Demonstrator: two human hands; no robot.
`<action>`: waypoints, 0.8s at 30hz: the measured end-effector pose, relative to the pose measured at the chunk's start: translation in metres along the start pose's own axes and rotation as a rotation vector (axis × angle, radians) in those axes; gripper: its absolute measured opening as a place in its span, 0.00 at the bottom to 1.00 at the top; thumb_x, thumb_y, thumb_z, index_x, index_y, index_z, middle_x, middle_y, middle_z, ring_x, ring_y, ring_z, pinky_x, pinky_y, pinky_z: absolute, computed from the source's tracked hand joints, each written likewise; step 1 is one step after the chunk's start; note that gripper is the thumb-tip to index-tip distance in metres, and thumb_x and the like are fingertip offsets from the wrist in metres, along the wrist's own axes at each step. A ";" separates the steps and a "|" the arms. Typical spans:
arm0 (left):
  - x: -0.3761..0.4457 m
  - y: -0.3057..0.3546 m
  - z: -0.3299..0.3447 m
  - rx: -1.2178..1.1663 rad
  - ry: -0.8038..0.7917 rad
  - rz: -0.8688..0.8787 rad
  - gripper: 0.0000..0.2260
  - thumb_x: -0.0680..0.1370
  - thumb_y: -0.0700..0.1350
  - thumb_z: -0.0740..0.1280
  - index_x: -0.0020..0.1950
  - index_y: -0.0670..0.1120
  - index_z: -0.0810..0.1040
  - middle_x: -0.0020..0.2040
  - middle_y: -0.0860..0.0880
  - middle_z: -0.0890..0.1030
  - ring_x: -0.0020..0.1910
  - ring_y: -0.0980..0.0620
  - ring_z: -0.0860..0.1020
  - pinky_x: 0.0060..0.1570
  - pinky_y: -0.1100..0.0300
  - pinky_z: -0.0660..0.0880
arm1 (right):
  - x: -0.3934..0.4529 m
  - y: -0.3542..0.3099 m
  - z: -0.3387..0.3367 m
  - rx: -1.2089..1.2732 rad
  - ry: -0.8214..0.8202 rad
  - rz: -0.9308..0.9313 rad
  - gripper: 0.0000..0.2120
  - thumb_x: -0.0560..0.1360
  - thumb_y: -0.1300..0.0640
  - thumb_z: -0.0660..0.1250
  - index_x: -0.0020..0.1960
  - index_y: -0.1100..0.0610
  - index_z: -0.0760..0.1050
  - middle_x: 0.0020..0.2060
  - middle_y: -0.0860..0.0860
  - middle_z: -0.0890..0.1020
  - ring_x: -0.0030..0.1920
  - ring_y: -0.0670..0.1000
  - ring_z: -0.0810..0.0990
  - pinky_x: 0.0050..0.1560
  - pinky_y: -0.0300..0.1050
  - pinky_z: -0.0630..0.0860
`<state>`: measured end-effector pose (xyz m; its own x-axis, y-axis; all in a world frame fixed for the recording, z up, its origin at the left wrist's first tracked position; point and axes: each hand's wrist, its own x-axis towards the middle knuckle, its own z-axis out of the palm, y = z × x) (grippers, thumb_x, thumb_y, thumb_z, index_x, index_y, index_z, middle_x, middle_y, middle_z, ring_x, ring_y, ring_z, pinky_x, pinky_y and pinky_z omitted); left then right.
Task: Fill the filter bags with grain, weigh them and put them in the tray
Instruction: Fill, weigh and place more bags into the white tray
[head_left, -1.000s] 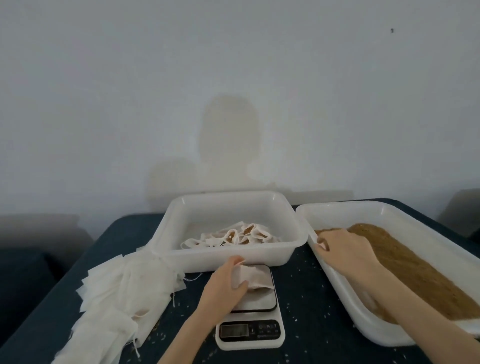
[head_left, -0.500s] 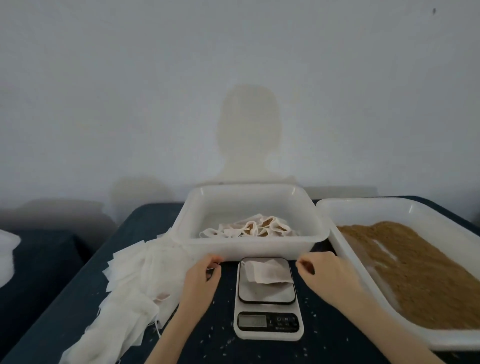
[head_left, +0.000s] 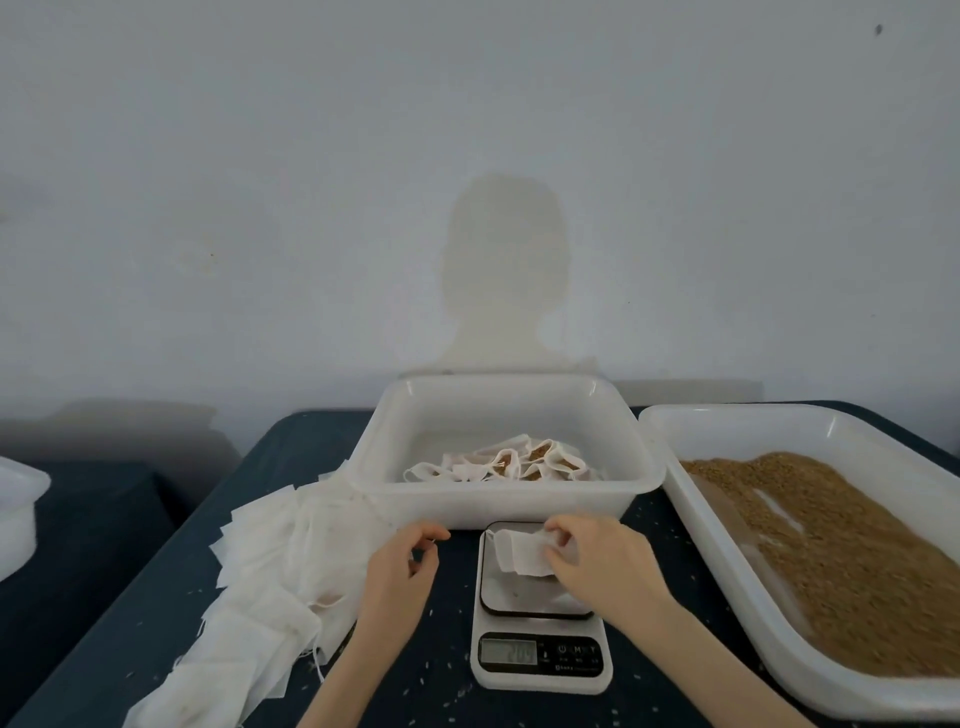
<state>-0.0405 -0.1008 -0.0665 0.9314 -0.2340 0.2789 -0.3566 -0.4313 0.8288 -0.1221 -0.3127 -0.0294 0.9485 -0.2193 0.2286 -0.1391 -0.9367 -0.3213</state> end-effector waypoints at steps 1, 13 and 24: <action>0.000 0.000 0.000 0.002 -0.001 0.000 0.13 0.79 0.36 0.63 0.48 0.55 0.78 0.47 0.58 0.80 0.42 0.60 0.77 0.43 0.73 0.70 | 0.002 -0.004 0.004 -0.024 -0.024 -0.028 0.17 0.76 0.39 0.61 0.63 0.42 0.72 0.52 0.39 0.76 0.48 0.39 0.76 0.46 0.33 0.72; -0.002 0.017 0.001 0.066 -0.108 0.118 0.16 0.78 0.37 0.65 0.45 0.61 0.74 0.40 0.58 0.78 0.39 0.65 0.75 0.41 0.72 0.70 | 0.021 -0.030 0.024 -0.188 -0.069 -0.015 0.11 0.79 0.57 0.60 0.59 0.52 0.76 0.53 0.50 0.81 0.51 0.51 0.80 0.50 0.44 0.75; 0.056 0.079 0.015 0.263 -0.367 0.370 0.15 0.74 0.53 0.68 0.61 0.57 0.75 0.52 0.62 0.78 0.50 0.65 0.74 0.51 0.63 0.72 | 0.064 -0.018 -0.048 0.233 -0.099 -0.139 0.13 0.74 0.60 0.64 0.43 0.46 0.84 0.31 0.42 0.78 0.35 0.41 0.74 0.37 0.34 0.69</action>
<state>-0.0173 -0.1613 0.0075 0.6715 -0.6767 0.3019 -0.7035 -0.4541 0.5467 -0.0729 -0.3228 0.0351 0.9787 -0.0548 0.1978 0.0523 -0.8652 -0.4987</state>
